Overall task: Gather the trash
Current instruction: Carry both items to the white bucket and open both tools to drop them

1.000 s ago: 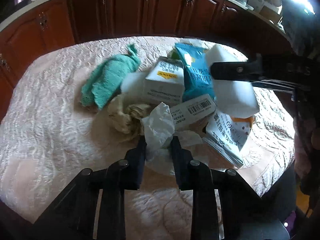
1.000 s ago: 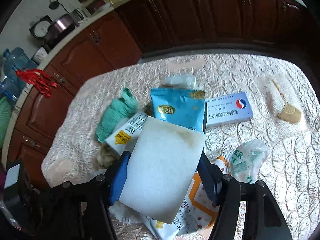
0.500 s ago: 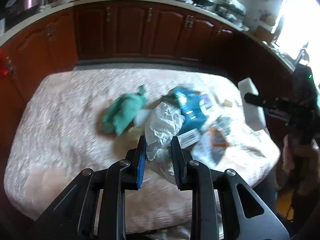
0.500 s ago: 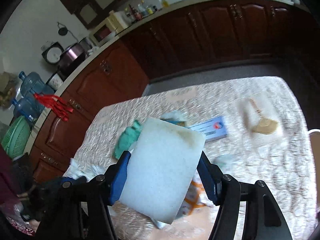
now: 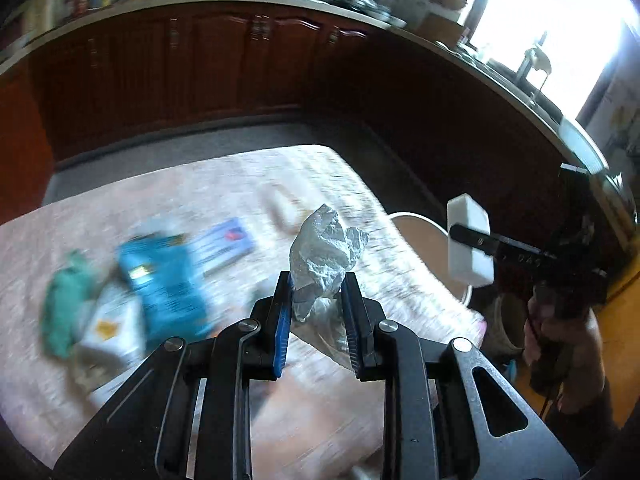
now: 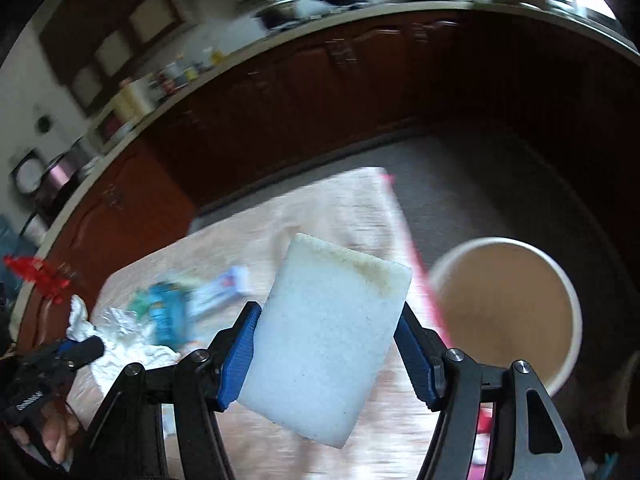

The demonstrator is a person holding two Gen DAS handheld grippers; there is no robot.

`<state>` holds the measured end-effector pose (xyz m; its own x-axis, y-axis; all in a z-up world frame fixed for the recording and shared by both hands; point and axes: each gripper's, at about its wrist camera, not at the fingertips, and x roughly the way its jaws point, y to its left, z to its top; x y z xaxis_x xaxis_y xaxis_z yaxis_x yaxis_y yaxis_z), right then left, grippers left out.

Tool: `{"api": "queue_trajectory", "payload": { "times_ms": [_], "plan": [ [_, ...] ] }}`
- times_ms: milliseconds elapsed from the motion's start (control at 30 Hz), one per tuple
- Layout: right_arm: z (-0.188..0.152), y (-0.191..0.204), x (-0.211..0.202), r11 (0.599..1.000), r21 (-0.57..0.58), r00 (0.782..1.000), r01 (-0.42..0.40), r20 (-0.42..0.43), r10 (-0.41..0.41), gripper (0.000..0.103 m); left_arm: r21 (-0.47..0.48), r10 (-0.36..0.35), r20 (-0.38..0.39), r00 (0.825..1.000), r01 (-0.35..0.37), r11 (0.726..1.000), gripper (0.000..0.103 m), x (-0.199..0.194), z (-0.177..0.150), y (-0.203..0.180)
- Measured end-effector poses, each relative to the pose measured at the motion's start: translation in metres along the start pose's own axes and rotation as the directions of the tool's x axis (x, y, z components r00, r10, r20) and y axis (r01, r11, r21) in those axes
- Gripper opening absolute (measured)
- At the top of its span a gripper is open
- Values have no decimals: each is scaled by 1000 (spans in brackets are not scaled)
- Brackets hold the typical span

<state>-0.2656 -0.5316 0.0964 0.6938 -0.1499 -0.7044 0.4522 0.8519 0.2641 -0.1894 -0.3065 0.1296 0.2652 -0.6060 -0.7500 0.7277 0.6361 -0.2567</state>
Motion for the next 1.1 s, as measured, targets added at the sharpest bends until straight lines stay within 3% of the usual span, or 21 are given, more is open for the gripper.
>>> {"api": "queue_trajectory", "payload": {
  "times_ms": [300,533,600,733,767,967,1100],
  "plan": [
    [-9,-112,26,975,125,982,182,-79,-173,64,58,-54,-68,996,58,997,22,104,43,-83],
    [-17,-161,43,952,158,962,261,-129,-242,68,36,-69,-147,987,75,997,23,176,57,-120],
    [-24,-174,44,945,169,955,281,-145,-258,71,40,-71,-159,985,78,996,25,184,55,-126],
    [-29,-192,49,937,192,951,292,-165,-263,75,44,-138,-189,972,149,988,57,196,52,-132],
    [-30,-194,48,935,200,951,292,-163,-262,78,44,-142,-191,971,153,987,60,197,51,-132],
    [-30,-200,47,930,230,955,286,-152,-256,79,73,-115,-178,977,129,989,60,186,48,-129],
    [-29,-188,41,935,216,958,280,-126,-258,79,90,-83,-123,989,95,991,60,164,45,-123]
  ]
}}
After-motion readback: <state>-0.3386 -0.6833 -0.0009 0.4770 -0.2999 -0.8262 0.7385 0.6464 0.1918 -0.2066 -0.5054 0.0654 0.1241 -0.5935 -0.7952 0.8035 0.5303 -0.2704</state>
